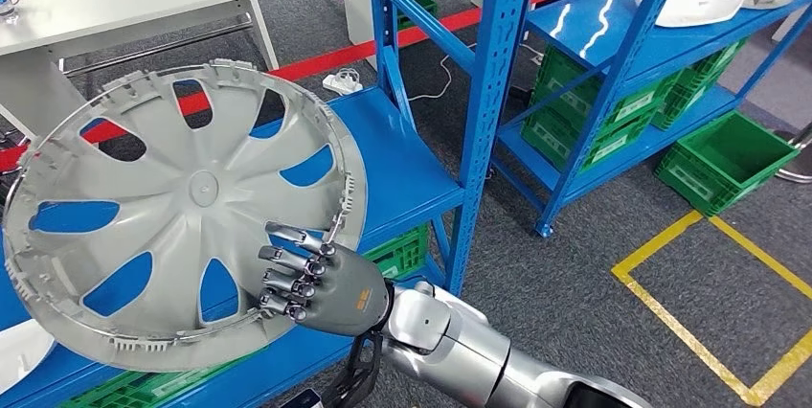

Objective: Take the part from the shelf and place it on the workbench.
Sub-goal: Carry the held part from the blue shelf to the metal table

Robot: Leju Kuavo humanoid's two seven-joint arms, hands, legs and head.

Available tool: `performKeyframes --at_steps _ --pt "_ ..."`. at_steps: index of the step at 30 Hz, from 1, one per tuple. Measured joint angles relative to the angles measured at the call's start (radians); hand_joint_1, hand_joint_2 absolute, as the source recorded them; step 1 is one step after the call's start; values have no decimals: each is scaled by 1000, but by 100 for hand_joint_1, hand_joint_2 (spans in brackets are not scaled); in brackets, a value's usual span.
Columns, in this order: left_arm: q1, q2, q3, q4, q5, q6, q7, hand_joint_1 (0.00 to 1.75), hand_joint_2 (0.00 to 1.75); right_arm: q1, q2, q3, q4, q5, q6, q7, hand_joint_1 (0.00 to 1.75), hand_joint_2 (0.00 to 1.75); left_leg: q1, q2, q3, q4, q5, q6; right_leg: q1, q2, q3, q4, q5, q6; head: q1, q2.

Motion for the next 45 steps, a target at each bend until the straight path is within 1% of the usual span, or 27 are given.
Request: performKeyframes --at_steps 6,7,9,11,13,16,17,18,21,22,23,24,25,26,28,29,31,32,33,36,37,38,39,41,42,43,45 --pt "1 0 0 0 1 0 0 0 175 -1 0 1 0 -1 1 -1 175 175 1 0 -2 2 -2 -3 -1 -2 -3 -2 4 -6 0 0" --pt "1 0 2 0 1 0 0 0 175 -2 0 2 0 -2 1 -1 175 175 2 1 -7 10 -13 -5 -2 -3 -6 -2 8 -10 -1 0" --pt "0 0 5 1 2 0 2 0 175 -4 0 4 0 -7 3 -2 175 175 3 3 -43 113 -99 -11 -1 -7 -23 -2 23 -20 -2 0" --pt "-2 1 8 2 2 -4 6 0 175 -6 -2 8 0 -11 3 -1 175 175 -4 4 28 102 -147 2 8 -8 -63 -3 57 -21 -3 0" --pt "-5 2 8 2 2 -9 9 0 175 -9 -3 10 0 -13 4 1 175 175 -15 4 127 -10 -120 19 12 -10 -87 -6 88 -10 -2 0" --pt "-5 1 12 3 8 -8 6 0 175 -11 -4 16 0 -14 3 0 175 175 -18 7 118 -28 -98 35 9 -9 -89 -14 104 10 -2 0" --pt "-5 0 14 3 10 -8 4 0 175 -12 -4 18 0 -14 3 0 175 175 -16 9 115 -34 -86 42 10 -8 -94 -6 92 16 -2 0" --pt "-5 0 16 3 12 -7 2 0 175 -12 -4 20 0 -14 4 0 175 175 -12 11 108 -41 -73 49 11 -7 -105 18 63 21 0 0" --pt "-4 -3 19 3 14 -5 -5 0 175 -13 -5 25 0 -14 4 0 175 175 -11 14 69 -40 -42 58 11 -7 -150 181 -67 29 4 0" --pt "-4 -3 20 3 15 -5 -8 0 175 -13 -5 26 0 -15 5 0 175 175 -11 15 53 -35 -32 58 11 -8 -154 224 -84 31 4 0" --pt "-4 -3 22 3 15 -5 -10 0 175 -13 -6 27 0 -15 6 0 175 175 -11 16 36 -30 -24 56 10 -8 -141 236 -79 32 4 0" --pt "-4 -4 23 3 15 -6 -13 0 175 -13 -6 28 0 -16 8 0 175 175 -10 17 20 -24 -16 54 9 -8 -112 214 -59 33 5 0" --pt "-4 -4 23 3 15 -7 -15 0 175 -13 -7 29 0 -18 11 0 175 175 -9 17 5 -16 -10 51 8 -9 -64 157 -37 33 5 0" --pt "-4 -4 23 3 15 -8 -16 0 175 -14 -7 29 0 -20 14 1 175 175 -9 16 -8 -8 -4 46 9 -10 -15 88 -29 32 6 0" --pt "-4 -4 24 3 13 -11 -18 0 175 -13 -8 30 -1 -25 18 2 175 175 -10 15 -23 2 7 35 12 -8 41 -1 -28 19 8 0" --pt "-4 -4 24 3 12 -12 -17 0 175 -11 -8 30 -2 -27 20 3 175 175 -11 15 -26 3 13 28 15 -7 44 -13 -32 11 9 0" --pt "-4 -4 24 3 10 -13 -14 0 175 -9 -10 31 -5 -32 23 5 175 175 -10 14 -28 1 26 16 15 -7 32 -15 -18 -5 9 0" --pt "-3 -4 24 3 9 -13 -11 0 175 -9 -9 31 -7 -34 25 5 175 175 -9 13 -34 6 17 10 13 -8 23 -17 -8 -12 9 0" --pt "-2 -4 25 3 9 -13 -9 0 175 -8 -9 31 -10 -36 28 5 175 175 -8 12 -44 27 -11 5 11 -9 12 -19 3 -19 8 0" --pt "-2 -3 25 3 9 -13 -6 0 175 -6 -9 31 -18 -43 36 2 175 175 -4 11 -87 188 -152 -8 9 -10 -24 -19 36 -27 7 0" --pt "-3 -3 25 3 9 -13 -6 0 175 -4 -9 31 -19 -45 37 1 175 175 -4 11 -91 239 -173 -10 9 -10 -36 -18 46 -27 6 0" --pt "-3 -3 25 3 9 -13 -7 0 175 -2 -9 31 -20 -46 37 0 175 175 -3 11 -81 263 -170 -10 10 -11 -49 -18 57 -25 6 0" --pt "-3 -3 25 3 9 -14 -9 0 175 1 -10 31 -20 -47 38 -1 175 175 -3 11 -55 253 -151 -9 10 -11 -63 -17 68 -23 7 0" --pt "-4 -3 25 3 7 -16 -14 0 175 5 -10 31 -23 -47 38 -1 175 175 -3 10 45 139 -115 -2 10 -10 -85 -16 88 -16 7 0" --pt "-5 -3 25 3 5 -17 -16 0 175 6 -10 31 -26 -48 38 -1 175 175 -5 8 97 67 -116 3 11 -10 -92 -16 97 -11 7 0" --pt "-6 -3 25 3 4 -19 -18 0 175 7 -11 31 -28 -47 38 -1 175 175 -8 6 133 11 -122 9 11 -10 -96 -17 106 -6 8 0" --pt "-7 -2 25 3 3 -21 -21 0 175 10 -13 31 -32 -47 38 0 175 175 -15 4 151 -30 -129 22 10 -11 -97 -22 123 8 7 0"
